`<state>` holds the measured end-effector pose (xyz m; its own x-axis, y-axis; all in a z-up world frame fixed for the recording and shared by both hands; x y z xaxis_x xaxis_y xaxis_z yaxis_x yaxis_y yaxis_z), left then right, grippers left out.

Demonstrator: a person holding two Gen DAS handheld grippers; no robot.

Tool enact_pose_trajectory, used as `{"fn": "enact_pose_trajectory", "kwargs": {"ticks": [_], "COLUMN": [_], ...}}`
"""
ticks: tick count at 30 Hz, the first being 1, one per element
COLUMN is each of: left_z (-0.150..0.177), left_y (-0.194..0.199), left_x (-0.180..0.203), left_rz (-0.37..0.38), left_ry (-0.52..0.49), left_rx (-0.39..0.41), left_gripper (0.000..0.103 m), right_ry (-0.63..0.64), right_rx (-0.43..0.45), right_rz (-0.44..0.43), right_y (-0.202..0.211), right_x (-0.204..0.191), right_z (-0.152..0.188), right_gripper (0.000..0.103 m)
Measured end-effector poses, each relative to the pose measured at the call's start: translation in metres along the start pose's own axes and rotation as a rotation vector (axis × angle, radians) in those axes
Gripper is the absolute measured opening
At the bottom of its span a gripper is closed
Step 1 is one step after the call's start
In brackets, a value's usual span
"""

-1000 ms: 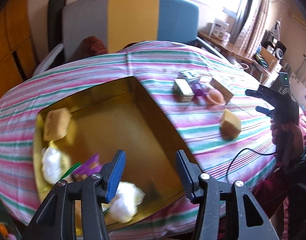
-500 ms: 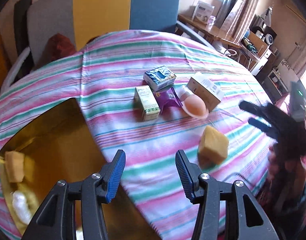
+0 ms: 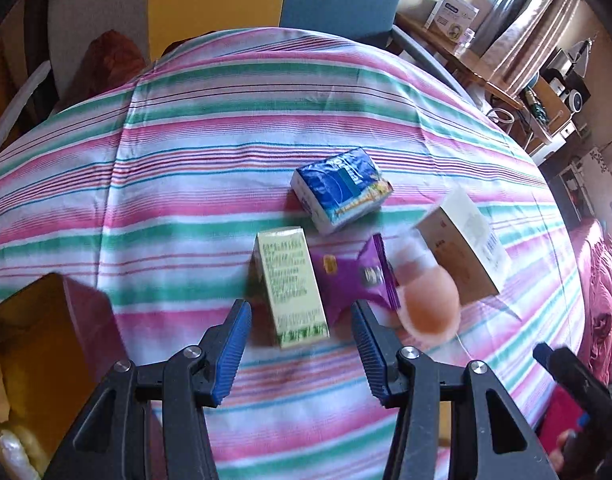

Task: Organize objects
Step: 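Close the left gripper on the green-and-white medicine box and lift it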

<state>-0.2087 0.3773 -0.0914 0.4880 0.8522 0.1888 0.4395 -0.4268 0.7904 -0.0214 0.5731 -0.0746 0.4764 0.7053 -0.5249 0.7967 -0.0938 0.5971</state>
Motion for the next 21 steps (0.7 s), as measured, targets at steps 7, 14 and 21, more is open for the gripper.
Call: {"fn": "enact_pose_trajectory", "kwargs": {"ticks": [7, 14, 21], "left_z": [-0.006, 0.007, 0.023], "left_y": [-0.038, -0.021, 0.034], "left_x": [-0.007, -0.015, 0.004], "left_rz": [-0.028, -0.020, 0.054], "left_ry": [0.021, 0.023, -0.043], "left_rx": [-0.046, -0.022, 0.055], "left_gripper": [0.037, 0.030, 0.030], "right_ry": [0.000, 0.010, 0.019], "right_rx": [-0.011, -0.014, -0.020], "right_rz": [-0.005, 0.014, 0.058], "right_y": [-0.003, -0.005, -0.008], "right_x": [-0.001, 0.000, 0.005], "right_z": [0.000, 0.000, 0.000], "right_gripper": [0.093, 0.093, 0.093]}}
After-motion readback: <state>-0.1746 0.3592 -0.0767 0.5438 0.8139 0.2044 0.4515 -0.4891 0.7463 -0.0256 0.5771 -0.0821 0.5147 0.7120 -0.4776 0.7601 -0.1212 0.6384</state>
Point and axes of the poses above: each gripper's, at about its wrist camera, not at the fingertips, and y roughly against the way its jaws point, x to its right, z to its underside, the point moved 1 cm from there along -y, roughly the way its jaws point, and after that the axes turned 15 degrees about x, right-handed, at the moved point
